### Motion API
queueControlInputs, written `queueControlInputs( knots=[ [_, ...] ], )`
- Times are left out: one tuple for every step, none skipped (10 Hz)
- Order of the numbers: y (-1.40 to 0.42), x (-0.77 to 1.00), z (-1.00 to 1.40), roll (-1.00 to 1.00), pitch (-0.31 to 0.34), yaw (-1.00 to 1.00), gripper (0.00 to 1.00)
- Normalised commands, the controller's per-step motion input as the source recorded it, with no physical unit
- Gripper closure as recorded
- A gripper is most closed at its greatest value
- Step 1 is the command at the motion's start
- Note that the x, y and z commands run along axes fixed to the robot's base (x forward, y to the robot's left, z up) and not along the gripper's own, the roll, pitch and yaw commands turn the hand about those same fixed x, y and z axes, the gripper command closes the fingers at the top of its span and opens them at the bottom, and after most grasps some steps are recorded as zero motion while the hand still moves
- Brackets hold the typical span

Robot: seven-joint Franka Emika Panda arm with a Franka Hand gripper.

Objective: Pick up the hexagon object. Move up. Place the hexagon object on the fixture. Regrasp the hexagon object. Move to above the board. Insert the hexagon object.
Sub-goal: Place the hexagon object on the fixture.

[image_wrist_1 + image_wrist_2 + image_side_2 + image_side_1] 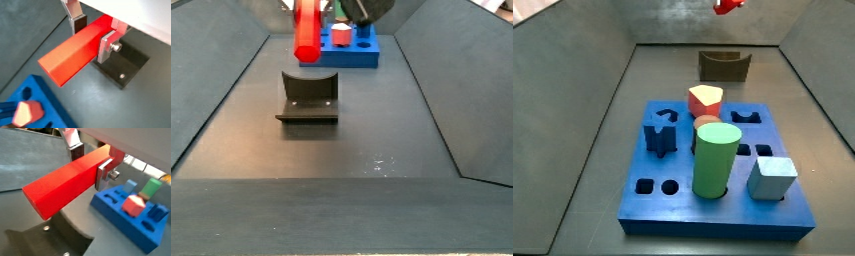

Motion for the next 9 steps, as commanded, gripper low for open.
queueControlInputs(
  knots=[
    [0.04, 0.07, -0.01, -0.42, 0.063, -0.16, 1.0],
    [0.03, 0.07, -0.01, -0.27, 0.037, -0.15, 1.0],
    [0.13, 0.12, -1.0, -1.0, 0.18, -0.09, 1.0],
    [0.13, 0.13, -1.0, -1.0, 0.167, -0.09, 1.0],
    [0.14, 0.14, -1.0, -0.96, 0.193, -0.13, 1.0],
    [0.13, 0.16, -1.0, -0.8, 0.174, -0.15, 1.0],
    [0.13, 0.17, -1.0, -0.63, 0.139, -0.17, 1.0],
    [0.13, 0.18, -1.0, -0.41, 0.096, -0.18, 1.0],
    [0.13, 0.18, -1.0, -0.25, 0.069, -0.19, 1.0]
  ],
)
